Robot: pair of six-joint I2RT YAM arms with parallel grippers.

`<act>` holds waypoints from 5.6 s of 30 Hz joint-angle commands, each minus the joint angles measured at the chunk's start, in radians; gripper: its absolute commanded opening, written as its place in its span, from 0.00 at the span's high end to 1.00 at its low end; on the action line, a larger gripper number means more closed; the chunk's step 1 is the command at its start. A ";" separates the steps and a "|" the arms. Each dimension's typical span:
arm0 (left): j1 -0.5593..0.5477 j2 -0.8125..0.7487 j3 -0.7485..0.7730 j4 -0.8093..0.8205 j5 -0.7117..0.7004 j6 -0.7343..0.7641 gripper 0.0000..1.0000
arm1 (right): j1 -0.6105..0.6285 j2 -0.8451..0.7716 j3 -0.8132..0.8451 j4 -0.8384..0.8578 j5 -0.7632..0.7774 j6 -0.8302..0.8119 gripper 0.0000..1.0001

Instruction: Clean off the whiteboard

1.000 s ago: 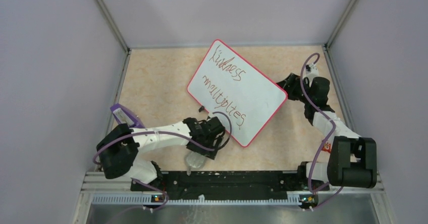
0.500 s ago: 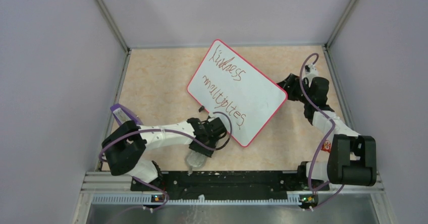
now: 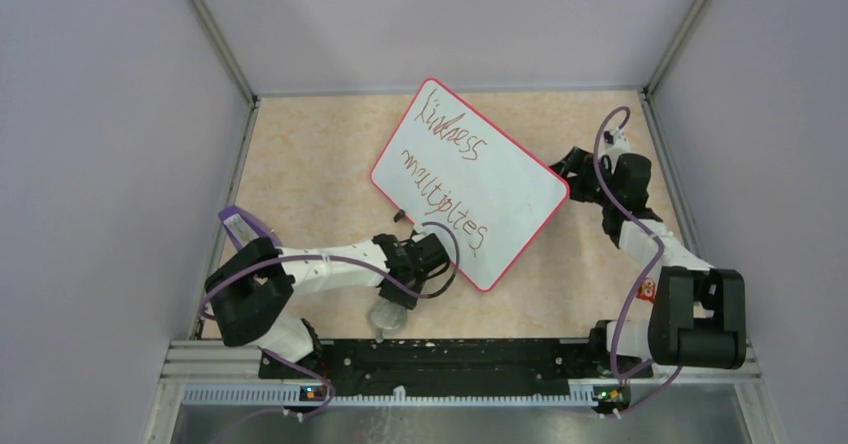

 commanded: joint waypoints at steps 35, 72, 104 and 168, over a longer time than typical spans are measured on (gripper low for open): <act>-0.002 -0.516 -0.099 0.291 -0.101 0.157 1.00 | -0.019 -0.811 -0.085 -0.593 0.102 0.038 0.13; -0.024 -0.089 0.297 0.208 -0.408 0.160 1.00 | -0.019 -0.552 -0.249 0.021 -0.227 0.104 0.82; -0.142 0.254 0.425 0.642 0.030 0.184 1.00 | 0.010 -0.478 -0.292 0.118 -0.317 0.132 1.00; 0.178 0.075 0.259 0.633 0.121 0.190 1.00 | 0.015 -0.492 -0.296 0.063 -0.275 0.091 1.00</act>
